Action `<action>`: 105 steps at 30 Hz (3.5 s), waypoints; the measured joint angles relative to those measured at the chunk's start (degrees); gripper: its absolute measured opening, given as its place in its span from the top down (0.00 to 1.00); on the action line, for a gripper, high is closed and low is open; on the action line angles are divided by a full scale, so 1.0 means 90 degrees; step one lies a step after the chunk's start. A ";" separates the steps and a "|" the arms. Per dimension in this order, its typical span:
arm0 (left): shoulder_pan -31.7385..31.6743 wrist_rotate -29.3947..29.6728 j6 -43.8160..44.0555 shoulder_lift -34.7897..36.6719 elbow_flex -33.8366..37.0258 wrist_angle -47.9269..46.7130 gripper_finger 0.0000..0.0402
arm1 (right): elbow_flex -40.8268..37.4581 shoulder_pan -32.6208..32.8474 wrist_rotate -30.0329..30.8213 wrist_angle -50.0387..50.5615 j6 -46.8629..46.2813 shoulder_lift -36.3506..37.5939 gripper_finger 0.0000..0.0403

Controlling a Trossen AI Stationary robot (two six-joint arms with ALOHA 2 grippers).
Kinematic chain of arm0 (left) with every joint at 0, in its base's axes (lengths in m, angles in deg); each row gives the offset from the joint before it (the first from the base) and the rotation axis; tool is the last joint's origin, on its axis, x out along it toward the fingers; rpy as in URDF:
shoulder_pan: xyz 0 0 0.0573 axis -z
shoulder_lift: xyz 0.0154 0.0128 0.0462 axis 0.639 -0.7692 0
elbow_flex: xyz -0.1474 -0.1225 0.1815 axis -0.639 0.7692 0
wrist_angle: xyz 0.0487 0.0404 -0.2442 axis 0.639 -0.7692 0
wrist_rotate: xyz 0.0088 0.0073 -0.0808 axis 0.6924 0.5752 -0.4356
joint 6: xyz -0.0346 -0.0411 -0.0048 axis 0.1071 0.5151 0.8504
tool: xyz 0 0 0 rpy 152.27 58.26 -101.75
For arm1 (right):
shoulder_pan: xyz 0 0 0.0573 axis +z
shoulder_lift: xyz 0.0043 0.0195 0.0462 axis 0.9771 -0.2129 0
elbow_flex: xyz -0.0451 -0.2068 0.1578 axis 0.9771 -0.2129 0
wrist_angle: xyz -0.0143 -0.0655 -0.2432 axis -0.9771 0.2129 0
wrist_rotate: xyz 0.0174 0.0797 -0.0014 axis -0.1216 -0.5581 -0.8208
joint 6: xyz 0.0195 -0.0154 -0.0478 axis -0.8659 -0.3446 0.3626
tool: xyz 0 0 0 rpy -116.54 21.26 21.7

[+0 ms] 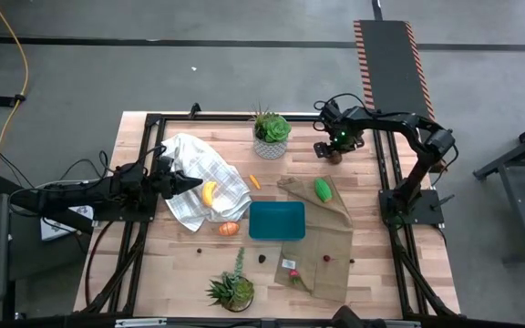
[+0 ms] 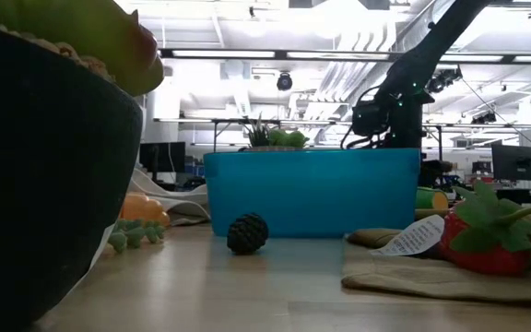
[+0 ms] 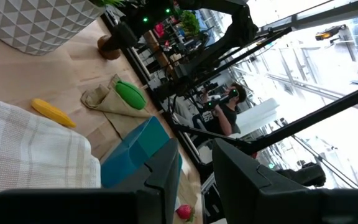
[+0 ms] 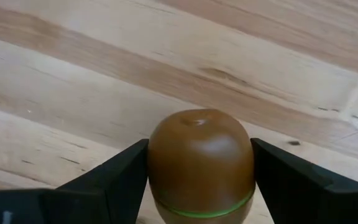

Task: Pick and placing Produce into tupperware
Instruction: Put the brown kiwi into the blue bin

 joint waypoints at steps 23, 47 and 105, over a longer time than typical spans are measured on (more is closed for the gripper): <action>0.0000 0.0000 -0.0001 0.0000 0.0000 -0.0002 0.78 | 0.0011 0.0052 0.0072 -0.0031 -0.0048 0.0010 0.44; 0.0002 -0.0002 -0.0005 0.0002 0.0000 -0.0002 0.78 | 0.1766 0.0050 0.0009 0.1002 0.0495 0.0478 0.44; 0.0002 -0.0529 -0.0052 0.0002 -0.0001 0.0100 0.78 | 0.4624 0.4799 -0.0658 0.0212 0.0768 0.0478 0.44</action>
